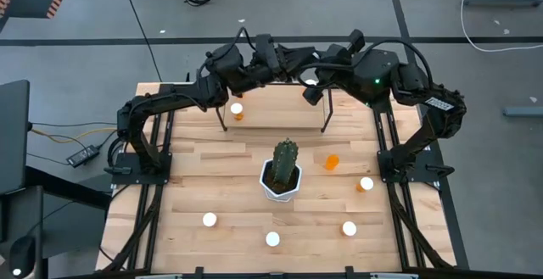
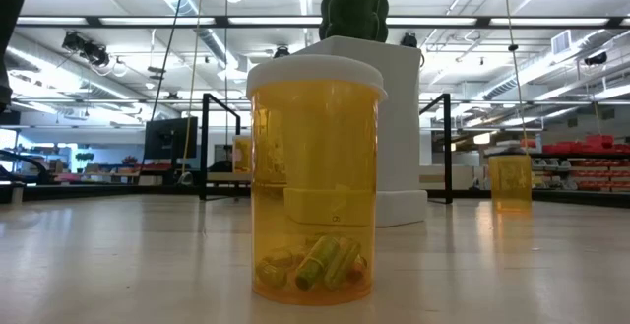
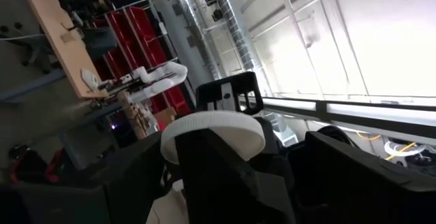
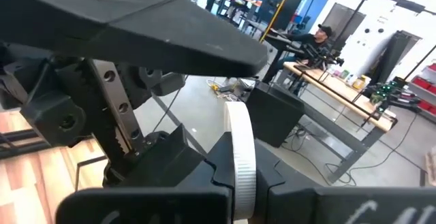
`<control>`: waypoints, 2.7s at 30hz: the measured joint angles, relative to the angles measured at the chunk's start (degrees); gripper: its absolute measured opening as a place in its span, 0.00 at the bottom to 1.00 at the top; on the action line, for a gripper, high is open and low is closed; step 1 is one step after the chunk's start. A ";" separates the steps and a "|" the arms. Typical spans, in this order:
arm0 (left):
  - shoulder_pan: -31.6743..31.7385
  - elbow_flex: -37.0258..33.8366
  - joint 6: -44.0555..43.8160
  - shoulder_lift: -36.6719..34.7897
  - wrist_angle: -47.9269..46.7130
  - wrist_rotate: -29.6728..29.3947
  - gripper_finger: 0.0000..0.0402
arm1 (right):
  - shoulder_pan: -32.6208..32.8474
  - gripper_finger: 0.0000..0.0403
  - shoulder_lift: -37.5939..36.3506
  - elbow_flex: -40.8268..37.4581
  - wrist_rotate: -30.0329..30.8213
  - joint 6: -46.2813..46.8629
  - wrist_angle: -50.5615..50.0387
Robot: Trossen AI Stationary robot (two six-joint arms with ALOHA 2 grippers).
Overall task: Pick and place medicine bottles onto shelf by color
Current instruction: Put the orange medicine bottle on the shelf
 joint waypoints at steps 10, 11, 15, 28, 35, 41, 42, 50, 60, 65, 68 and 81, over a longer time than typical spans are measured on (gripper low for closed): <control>0.02 -0.02 -0.06 0.00 -0.13 -1.33 0.88 | 0.00 0.03 -0.02 0.01 0.46 -0.22 0.33; 0.02 -0.04 -0.02 0.00 -0.17 -1.83 0.88 | 0.00 0.03 -0.02 0.02 0.46 -0.20 0.37; 0.02 -0.09 -0.25 0.00 -0.73 -2.95 0.84 | 0.02 0.03 -0.02 0.04 0.44 -0.48 0.41; 0.07 -0.13 -0.49 0.00 -2.06 -1.81 0.69 | 0.90 0.04 -0.07 0.07 -0.76 -1.99 1.29; -0.39 -0.11 -1.22 -0.09 -3.10 -1.98 0.60 | 0.81 0.04 -0.07 0.07 -0.67 -2.01 1.22; -0.76 -0.11 -1.27 -0.11 -3.01 -2.20 0.56 | 0.63 0.04 -0.07 0.07 -1.16 -1.92 1.62; -0.89 -0.11 -1.27 -0.11 -2.91 -2.36 0.56 | 0.63 0.04 -0.07 0.07 -1.32 -1.94 1.72; -1.25 -0.11 -1.19 -0.10 -2.66 -3.47 0.56 | 0.62 0.04 -0.13 0.07 -2.40 -1.82 1.96; -0.68 -0.20 -1.22 0.04 -1.84 -3.21 0.55 | 0.59 0.04 -0.17 0.15 -2.72 -2.50 0.65; -0.67 -0.22 -1.18 0.07 -1.81 -3.21 0.53 | 0.70 0.04 -0.52 0.17 -4.56 -2.58 -0.22; -0.39 -0.24 -1.16 0.07 -1.92 -2.98 0.53 | 0.70 0.04 -0.94 0.21 -6.70 -2.44 -1.48; -0.44 -0.24 -1.15 0.11 -1.73 -2.08 0.54 | 0.70 0.20 -3.50 0.09 -16.05 -1.77 -4.08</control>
